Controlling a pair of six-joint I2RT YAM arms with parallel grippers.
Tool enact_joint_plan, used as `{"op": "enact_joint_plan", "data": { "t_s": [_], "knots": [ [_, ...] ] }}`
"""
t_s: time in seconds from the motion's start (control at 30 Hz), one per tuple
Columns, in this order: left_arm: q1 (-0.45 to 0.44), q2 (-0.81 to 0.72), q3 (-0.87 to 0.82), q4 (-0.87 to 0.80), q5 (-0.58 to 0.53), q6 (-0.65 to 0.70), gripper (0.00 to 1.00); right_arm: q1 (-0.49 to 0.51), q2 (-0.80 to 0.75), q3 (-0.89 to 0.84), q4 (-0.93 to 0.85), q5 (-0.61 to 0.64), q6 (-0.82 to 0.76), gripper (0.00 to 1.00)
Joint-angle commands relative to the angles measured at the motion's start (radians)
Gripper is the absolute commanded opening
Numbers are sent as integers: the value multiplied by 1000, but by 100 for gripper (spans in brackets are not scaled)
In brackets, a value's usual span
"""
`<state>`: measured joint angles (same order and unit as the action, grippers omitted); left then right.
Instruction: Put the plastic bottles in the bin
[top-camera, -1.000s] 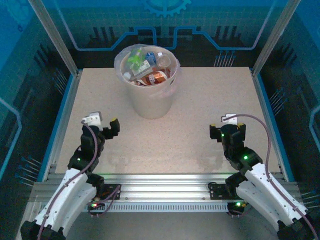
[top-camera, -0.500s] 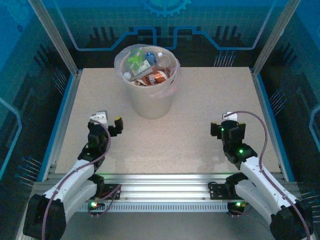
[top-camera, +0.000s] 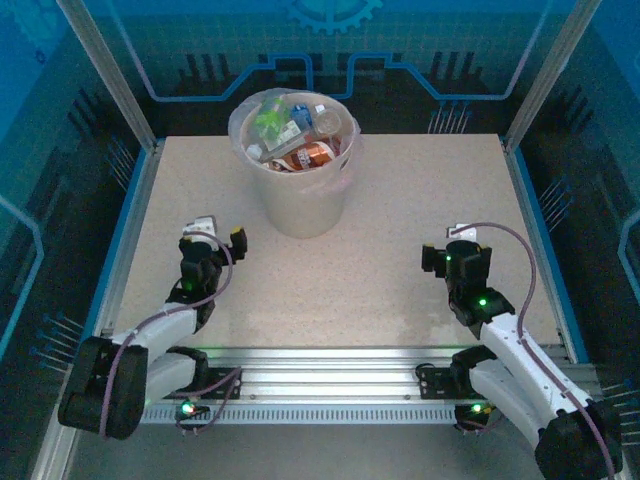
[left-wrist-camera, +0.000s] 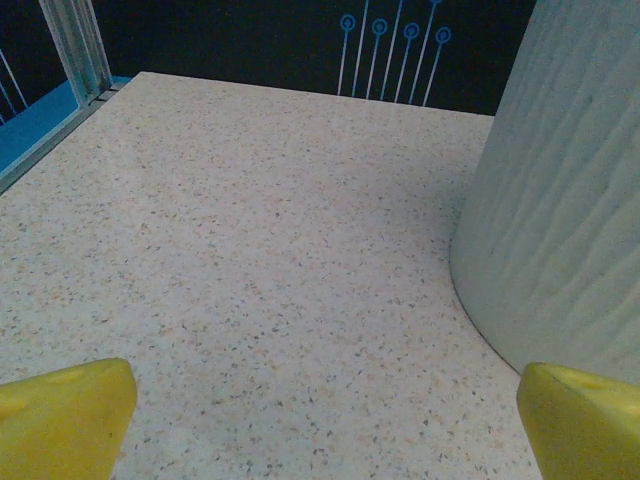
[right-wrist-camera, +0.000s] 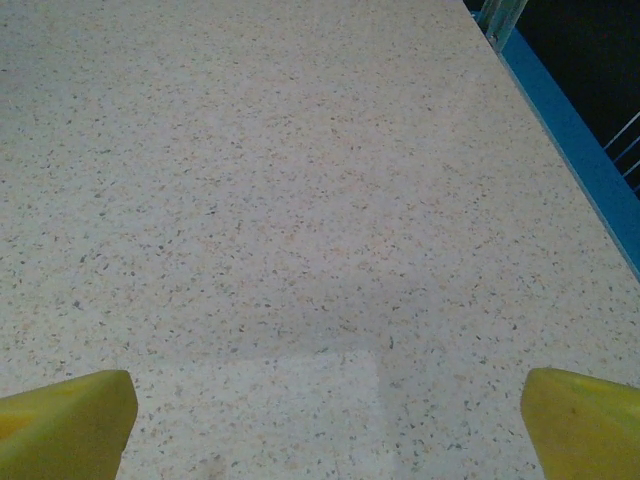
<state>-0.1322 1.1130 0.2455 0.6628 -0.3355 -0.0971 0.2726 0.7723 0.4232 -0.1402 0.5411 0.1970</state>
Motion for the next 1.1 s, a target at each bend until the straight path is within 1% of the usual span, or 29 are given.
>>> {"op": "enact_joint_plan", "data": {
  "t_s": [0.0,0.17,0.23,0.53,0.67,0.77,0.87,0.93,0.97,1.0,1.03,1.07],
  "knots": [
    [21,48,-21,135,45,9,99,-19,-8,-12,37,-13,-6,100],
    [51,129,-29,221,79,13,99,-26,-5,-16,52,-28,-16,100],
    [59,130,-31,228,92,21,99,-28,-1,-22,66,-35,-22,100],
    [131,198,-48,360,187,41,99,-41,40,-61,173,-61,-34,100],
    [158,320,-48,503,235,44,99,-48,69,-71,219,-71,-41,100],
    [174,410,-31,553,273,35,99,-55,92,-84,273,-83,-51,100],
    [188,460,6,537,353,46,99,-71,120,-106,364,-106,-79,100],
    [201,437,49,419,431,55,99,-89,144,-129,451,-133,-97,100],
    [203,445,75,380,461,65,99,-104,160,-144,502,-155,-104,100],
    [203,440,111,306,485,77,99,-123,179,-161,553,-183,-108,100],
    [195,437,128,268,471,87,99,-143,196,-172,598,-209,-109,100],
    [192,440,122,287,467,88,99,-164,221,-182,642,-239,-109,100]
  ]
}}
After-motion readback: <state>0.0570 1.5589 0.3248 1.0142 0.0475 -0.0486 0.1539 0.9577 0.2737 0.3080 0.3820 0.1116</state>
